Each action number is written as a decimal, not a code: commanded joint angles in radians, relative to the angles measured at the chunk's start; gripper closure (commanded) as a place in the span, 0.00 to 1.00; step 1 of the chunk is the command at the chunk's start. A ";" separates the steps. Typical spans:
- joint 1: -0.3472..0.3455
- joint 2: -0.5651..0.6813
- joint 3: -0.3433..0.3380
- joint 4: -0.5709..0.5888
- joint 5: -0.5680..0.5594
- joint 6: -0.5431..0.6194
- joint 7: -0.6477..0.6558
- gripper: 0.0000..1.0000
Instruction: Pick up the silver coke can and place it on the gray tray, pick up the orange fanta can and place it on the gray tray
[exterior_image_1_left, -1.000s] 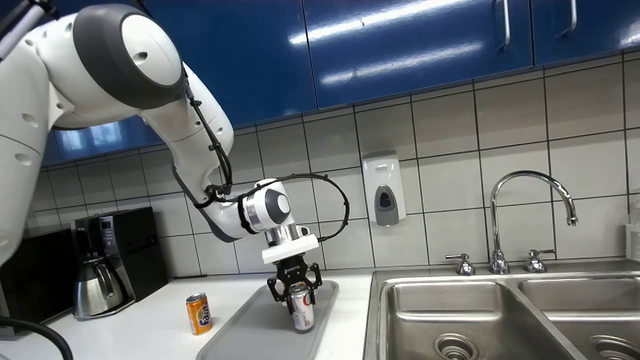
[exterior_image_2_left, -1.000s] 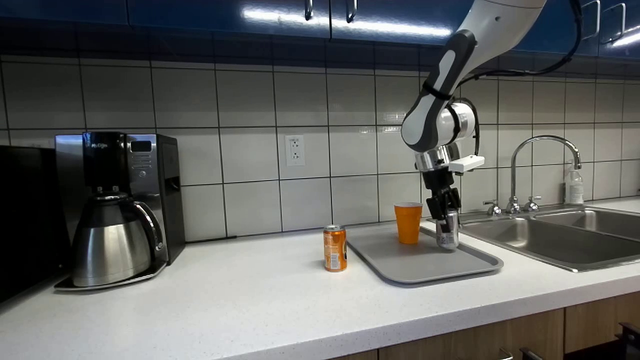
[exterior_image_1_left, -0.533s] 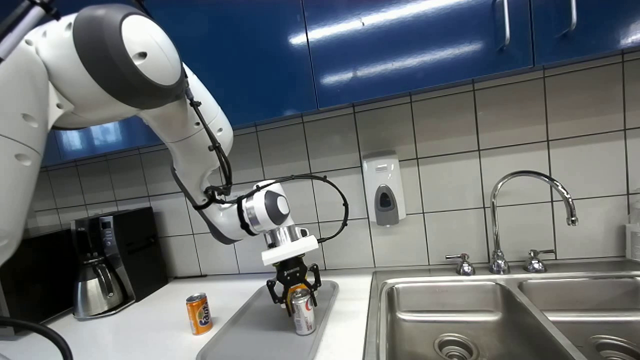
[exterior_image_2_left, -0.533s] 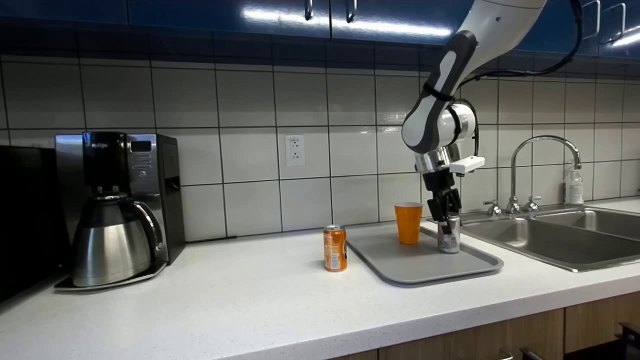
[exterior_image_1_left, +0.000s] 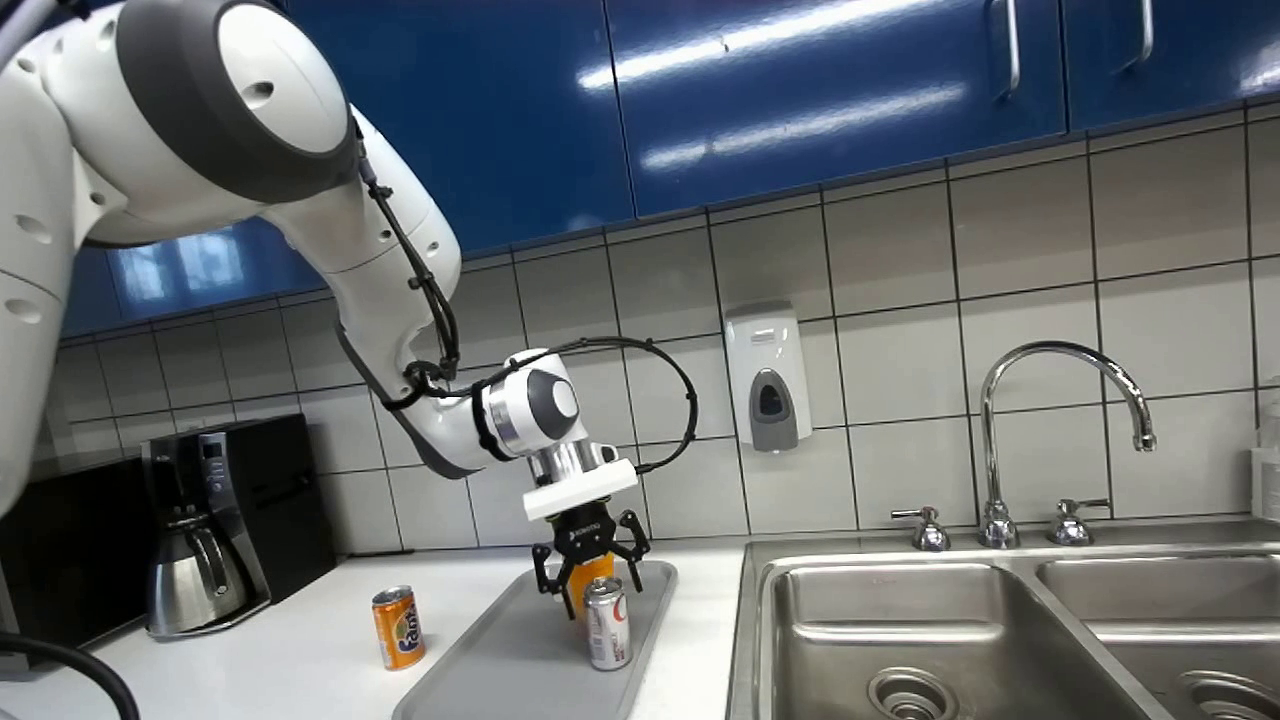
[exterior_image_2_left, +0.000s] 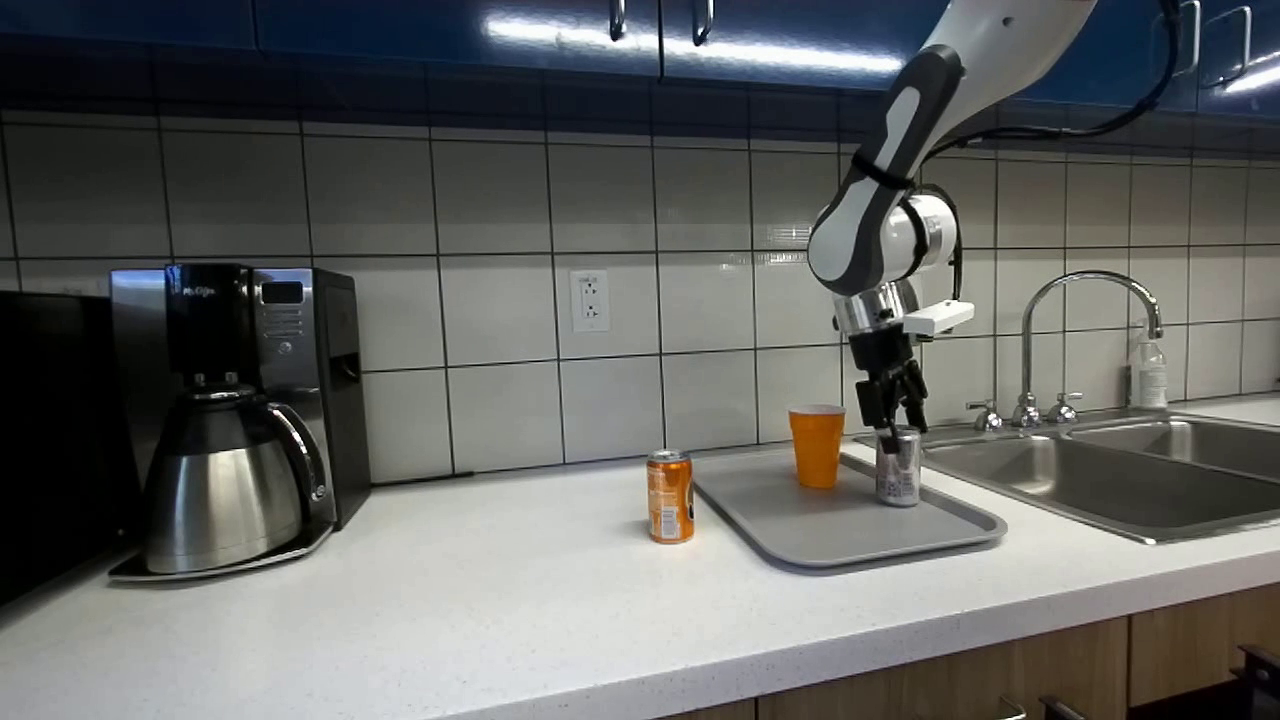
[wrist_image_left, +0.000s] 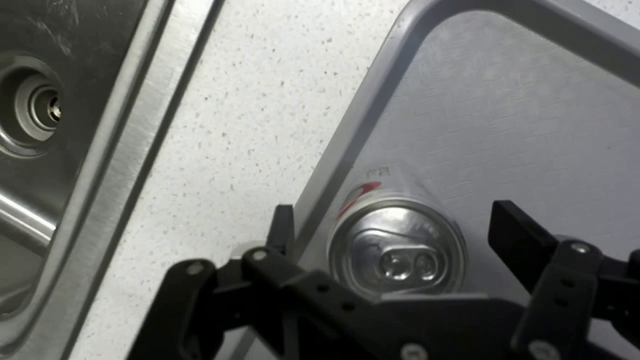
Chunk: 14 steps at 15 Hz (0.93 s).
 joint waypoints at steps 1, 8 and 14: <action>-0.021 -0.104 -0.001 -0.079 -0.012 0.045 -0.026 0.00; -0.048 -0.190 0.011 -0.139 0.115 0.054 -0.113 0.00; -0.023 -0.197 0.029 -0.167 0.201 0.051 -0.131 0.00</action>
